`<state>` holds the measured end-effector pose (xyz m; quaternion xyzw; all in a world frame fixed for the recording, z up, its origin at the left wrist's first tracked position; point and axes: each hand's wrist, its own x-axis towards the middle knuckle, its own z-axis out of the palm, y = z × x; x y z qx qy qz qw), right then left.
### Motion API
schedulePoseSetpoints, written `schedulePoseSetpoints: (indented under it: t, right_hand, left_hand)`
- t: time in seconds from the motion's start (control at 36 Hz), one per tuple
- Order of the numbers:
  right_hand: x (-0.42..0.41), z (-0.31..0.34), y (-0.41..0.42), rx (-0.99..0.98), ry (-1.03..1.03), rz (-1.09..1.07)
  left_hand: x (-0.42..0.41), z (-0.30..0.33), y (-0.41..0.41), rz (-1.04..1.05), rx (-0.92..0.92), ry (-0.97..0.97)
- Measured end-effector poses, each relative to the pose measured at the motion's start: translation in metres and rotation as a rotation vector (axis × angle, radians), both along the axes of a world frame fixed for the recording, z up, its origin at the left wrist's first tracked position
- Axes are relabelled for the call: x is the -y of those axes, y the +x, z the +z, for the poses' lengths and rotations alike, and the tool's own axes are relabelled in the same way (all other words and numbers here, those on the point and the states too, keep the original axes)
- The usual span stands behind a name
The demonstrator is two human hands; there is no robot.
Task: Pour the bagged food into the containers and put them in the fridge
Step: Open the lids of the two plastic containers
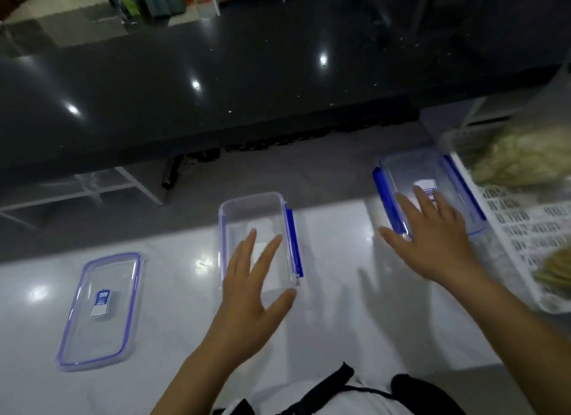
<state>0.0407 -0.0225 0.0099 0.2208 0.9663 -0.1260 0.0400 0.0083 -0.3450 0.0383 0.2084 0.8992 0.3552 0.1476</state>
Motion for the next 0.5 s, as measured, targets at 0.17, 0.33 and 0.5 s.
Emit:
schedulePoseSetpoints:
  t: [0.17,0.33,0.5]
  right_hand:
    - [-0.006,-0.031,0.024,0.018,0.087,0.015]
    - [0.037,-0.032,0.054,-0.022,-0.027,-0.016]
    - [0.104,-0.026,0.104,-0.048,-0.214,-0.092]
  left_hand:
    - [-0.051,-0.008,0.022,-0.302,0.158,0.041]
    - [-0.073,-0.016,0.026,-0.282,0.35,0.112]
    - [-0.09,-0.021,0.034,0.005,0.658,0.268]
